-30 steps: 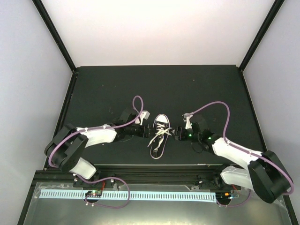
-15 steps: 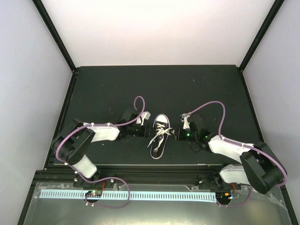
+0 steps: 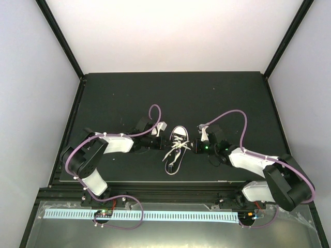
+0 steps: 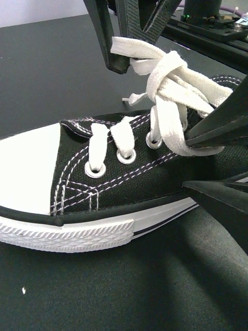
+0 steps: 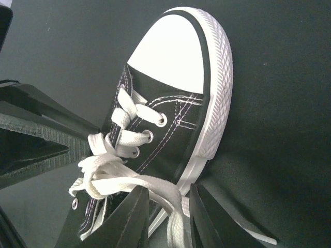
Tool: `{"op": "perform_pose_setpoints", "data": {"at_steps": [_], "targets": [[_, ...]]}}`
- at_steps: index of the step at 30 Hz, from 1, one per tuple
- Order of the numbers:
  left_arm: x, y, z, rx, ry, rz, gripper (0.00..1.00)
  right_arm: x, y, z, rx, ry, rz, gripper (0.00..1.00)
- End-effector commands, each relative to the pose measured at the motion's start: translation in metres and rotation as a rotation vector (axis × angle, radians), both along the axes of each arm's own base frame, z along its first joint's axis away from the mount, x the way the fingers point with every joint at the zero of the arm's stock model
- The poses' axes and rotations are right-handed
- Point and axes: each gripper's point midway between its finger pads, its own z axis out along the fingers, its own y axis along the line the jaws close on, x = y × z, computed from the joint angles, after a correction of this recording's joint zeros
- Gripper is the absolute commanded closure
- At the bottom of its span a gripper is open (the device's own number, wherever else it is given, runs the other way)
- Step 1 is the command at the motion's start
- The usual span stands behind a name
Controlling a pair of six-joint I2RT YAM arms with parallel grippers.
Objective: Tie the shoes
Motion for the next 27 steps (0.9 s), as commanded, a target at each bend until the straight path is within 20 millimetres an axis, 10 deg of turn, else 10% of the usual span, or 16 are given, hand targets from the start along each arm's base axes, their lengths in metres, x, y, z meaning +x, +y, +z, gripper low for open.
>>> {"op": "perform_pose_setpoints", "data": {"at_steps": [1, 12, 27], "targets": [[0.008, -0.015, 0.016, -0.062, -0.034, -0.038, 0.83, 0.009, 0.005, 0.011, 0.015, -0.04, 0.006, 0.78], [0.008, -0.018, 0.026, -0.096, -0.042, -0.041, 0.95, 0.01, 0.003, 0.012, 0.002, -0.048, 0.001, 0.89], [0.009, -0.021, 0.007, -0.065, 0.001, -0.048, 0.82, 0.011, 0.002, 0.012, -0.001, -0.05, -0.002, 0.89]]}}
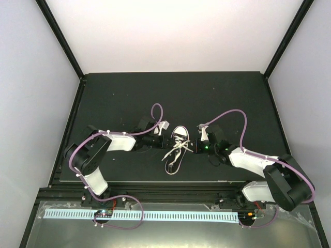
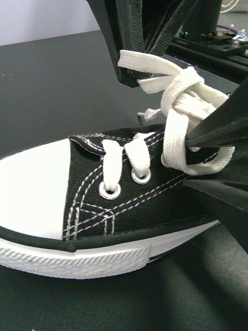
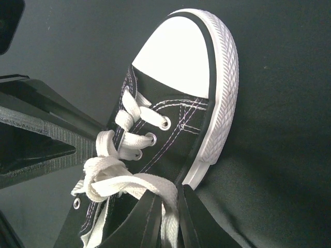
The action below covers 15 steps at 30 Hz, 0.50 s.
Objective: Tie the shoes
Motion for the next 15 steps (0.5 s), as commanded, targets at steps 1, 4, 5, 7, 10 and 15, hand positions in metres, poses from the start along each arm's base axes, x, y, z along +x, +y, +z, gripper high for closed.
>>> {"op": "perform_pose_setpoints", "data": {"at_steps": [1, 4, 5, 7, 10, 15], "targets": [[0.006, -0.009, 0.003, -0.012, -0.007, -0.018, 0.82, 0.01, 0.002, 0.011, 0.007, -0.04, -0.011, 0.89], [0.004, -0.009, -0.002, -0.005, 0.007, -0.021, 0.86, 0.01, 0.001, 0.012, 0.006, -0.044, -0.012, 0.94], [0.004, -0.009, -0.003, -0.004, 0.008, -0.02, 0.88, 0.01, 0.001, 0.013, 0.006, -0.046, -0.013, 0.96], [0.005, -0.008, -0.002, -0.003, -0.003, -0.007, 0.94, 0.011, 0.0, 0.014, 0.001, -0.051, -0.02, 0.98], [0.013, -0.001, 0.003, 0.019, -0.047, 0.044, 0.98, 0.012, -0.006, 0.012, -0.022, -0.048, -0.054, 0.98], [0.025, 0.022, 0.019, 0.066, -0.151, 0.177, 0.98, 0.015, -0.022, 0.007, -0.069, -0.041, -0.131, 0.98]]}}
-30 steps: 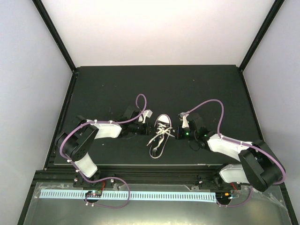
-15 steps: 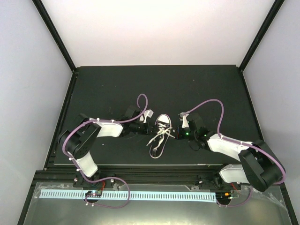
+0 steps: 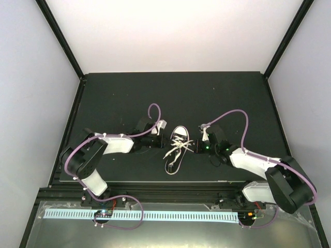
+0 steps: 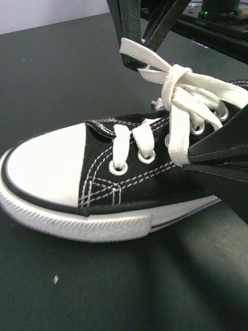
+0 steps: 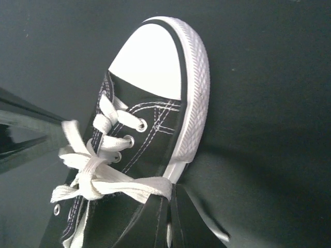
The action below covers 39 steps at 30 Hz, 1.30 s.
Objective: Tie the shoes
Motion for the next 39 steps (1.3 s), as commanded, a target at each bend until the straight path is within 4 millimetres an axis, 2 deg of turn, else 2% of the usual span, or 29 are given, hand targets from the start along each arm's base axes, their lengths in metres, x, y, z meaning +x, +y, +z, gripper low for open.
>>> {"op": "perform_pose_setpoints", "data": {"at_steps": [1, 7, 15, 26, 35, 39], "targets": [[0.017, 0.02, 0.02, 0.044, -0.124, 0.135, 0.98, 0.012, -0.014, 0.009, -0.031, -0.038, -0.093, 0.99], [0.017, 0.043, 0.016, 0.109, -0.147, 0.202, 0.99, 0.012, -0.024, 0.002, -0.038, -0.017, -0.131, 0.98], [0.016, 0.059, 0.003, 0.153, -0.12, 0.244, 0.98, 0.014, -0.029, -0.001, -0.041, -0.005, -0.149, 0.98], [0.015, 0.087, -0.01, 0.201, -0.096, 0.317, 0.98, 0.007, -0.039, -0.014, -0.059, 0.032, -0.179, 0.98], [0.017, 0.09, -0.008, 0.199, -0.105, 0.32, 0.98, 0.007, -0.036, -0.011, -0.047, 0.023, -0.158, 0.98], [0.018, 0.08, 0.008, 0.146, -0.157, 0.264, 0.99, 0.006, -0.024, 0.004, -0.013, -0.018, -0.078, 0.98]]}}
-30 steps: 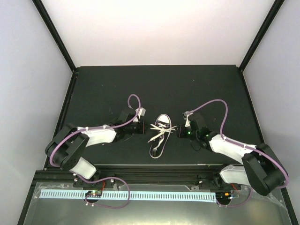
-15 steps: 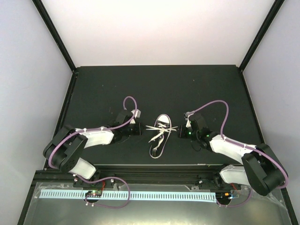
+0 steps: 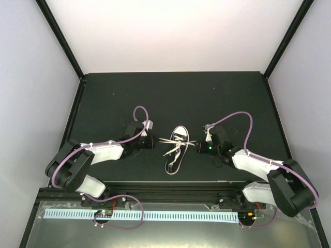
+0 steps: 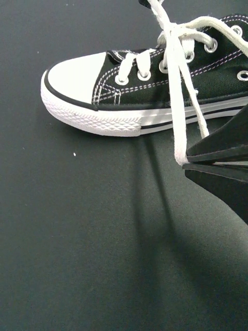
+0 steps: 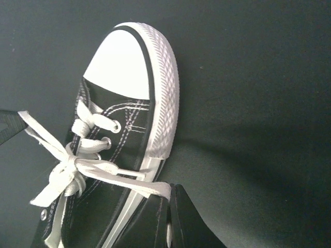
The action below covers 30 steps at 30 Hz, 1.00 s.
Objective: Tie the shoes
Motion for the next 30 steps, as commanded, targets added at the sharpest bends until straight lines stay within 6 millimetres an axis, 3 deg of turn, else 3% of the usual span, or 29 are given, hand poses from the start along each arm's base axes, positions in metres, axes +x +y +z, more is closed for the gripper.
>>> {"op": "perform_pose_setpoints", "data": {"at_steps": [1, 2, 4, 7, 9, 13, 17, 20, 24, 26, 30], "targets": [[0.007, 0.006, 0.019, -0.002, -0.078, -0.017, 0.97, 0.003, 0.0, 0.015, -0.002, -0.056, 0.048, 0.98], [0.009, 0.004, 0.027, -0.006, -0.107, -0.033, 0.9, 0.004, 0.002, 0.019, -0.007, -0.066, 0.068, 0.96], [0.013, 0.004, 0.046, 0.001, -0.177, -0.057, 0.65, 0.007, 0.007, 0.029, -0.023, -0.097, 0.117, 0.85], [0.021, 0.003, 0.074, 0.032, -0.258, -0.09, 0.3, 0.015, 0.014, 0.047, -0.041, -0.126, 0.16, 0.4], [0.029, 0.007, 0.089, 0.065, -0.281, -0.099, 0.24, 0.021, 0.015, 0.056, -0.063, -0.14, 0.171, 0.19], [0.05, 0.039, 0.115, 0.042, -0.315, -0.025, 0.17, 0.032, 0.008, 0.078, -0.107, -0.174, 0.173, 0.02], [0.071, 0.096, 0.125, 0.044, -0.313, 0.122, 0.16, 0.056, -0.027, 0.099, -0.143, -0.206, 0.066, 0.0], [0.083, 0.153, 0.124, 0.047, -0.311, 0.291, 0.16, 0.081, -0.08, 0.112, -0.156, -0.212, -0.097, 0.0], [0.079, 0.23, 0.122, 0.153, -0.369, 0.564, 0.15, 0.1, -0.15, 0.128, -0.183, -0.258, -0.343, 0.0], [0.072, 0.255, 0.13, 0.264, -0.454, 0.651, 0.15, 0.102, -0.182, 0.134, -0.226, -0.315, -0.477, 0.0], [0.063, 0.277, 0.13, 0.399, -0.576, 0.722, 0.1, 0.097, -0.212, 0.146, -0.291, -0.489, -0.63, 0.0]]}}
